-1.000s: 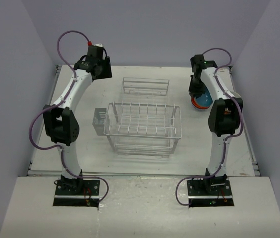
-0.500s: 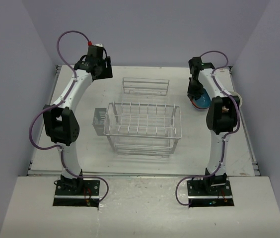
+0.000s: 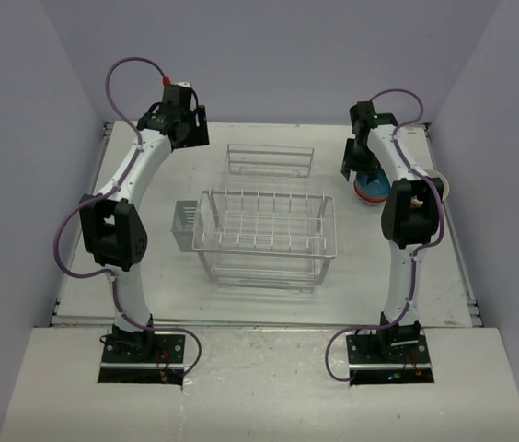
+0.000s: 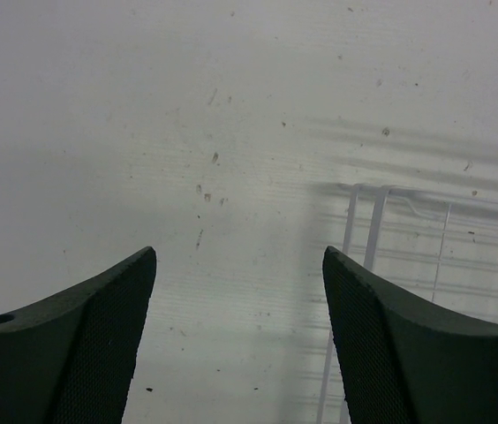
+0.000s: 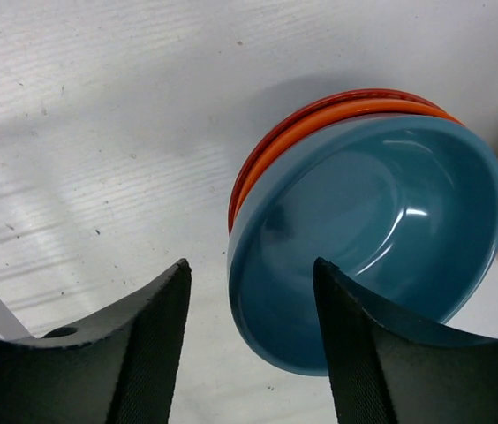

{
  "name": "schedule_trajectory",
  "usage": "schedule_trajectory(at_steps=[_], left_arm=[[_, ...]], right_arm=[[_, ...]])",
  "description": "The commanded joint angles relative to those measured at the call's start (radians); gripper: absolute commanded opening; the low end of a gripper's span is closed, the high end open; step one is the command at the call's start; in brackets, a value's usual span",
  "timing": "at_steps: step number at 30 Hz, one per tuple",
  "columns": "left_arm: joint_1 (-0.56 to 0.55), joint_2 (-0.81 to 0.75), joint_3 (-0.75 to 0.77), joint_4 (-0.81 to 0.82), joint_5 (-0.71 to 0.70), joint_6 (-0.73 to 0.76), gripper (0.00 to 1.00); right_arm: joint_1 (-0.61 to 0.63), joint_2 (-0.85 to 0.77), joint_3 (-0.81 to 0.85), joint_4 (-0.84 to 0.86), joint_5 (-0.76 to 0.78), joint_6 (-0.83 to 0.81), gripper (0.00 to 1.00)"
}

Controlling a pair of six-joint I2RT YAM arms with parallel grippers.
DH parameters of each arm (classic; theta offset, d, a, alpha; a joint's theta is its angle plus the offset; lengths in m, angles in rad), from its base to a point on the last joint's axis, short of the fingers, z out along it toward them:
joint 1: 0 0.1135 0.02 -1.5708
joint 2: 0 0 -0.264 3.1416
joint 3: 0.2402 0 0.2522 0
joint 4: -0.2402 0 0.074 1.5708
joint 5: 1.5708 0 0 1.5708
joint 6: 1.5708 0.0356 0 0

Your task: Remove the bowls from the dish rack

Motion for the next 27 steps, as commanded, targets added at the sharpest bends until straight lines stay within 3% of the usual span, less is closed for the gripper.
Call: schedule_trajectory(at_steps=[1,2,4,5,7,12,17,27], left_arm=[[0.004,-0.022,0.015,-0.003,-0.040,0.008,0.77],[0.002,-0.022,0.008,-0.003,-0.054,0.003,0.78],[0.004,-0.028,0.005,-0.006,-0.069,-0.002,0.79],[0.004,-0.030,-0.005,-0.003,-0.077,-0.003,0.80],[0.004,-0.044,-0.033,0.008,-0.101,-0.009,0.86],[0.007,-0.091,-0.093,0.043,-0.138,-0.017,1.00],[0.020,-0.150,-0.172,0.078,-0.147,-0.034,1.00],[0.100,-0.303,-0.312,0.146,-0.115,-0.018,1.00]], right_arm=[[0.013,-0.077,0.007,0.017,0.053,-0.002,0.59],[0.014,-0.088,0.007,0.016,0.060,0.000,0.69],[0.020,-0.111,0.010,0.011,0.072,-0.002,0.78],[0.022,-0.141,0.006,0.022,0.066,-0.002,0.91],[0.034,-0.178,-0.028,0.045,0.063,-0.009,0.99],[0.068,-0.289,-0.112,0.131,0.025,-0.043,0.99],[0.125,-0.375,-0.209,0.189,0.011,-0.065,0.99],[0.151,-0.723,-0.526,0.333,-0.035,-0.078,0.99]])
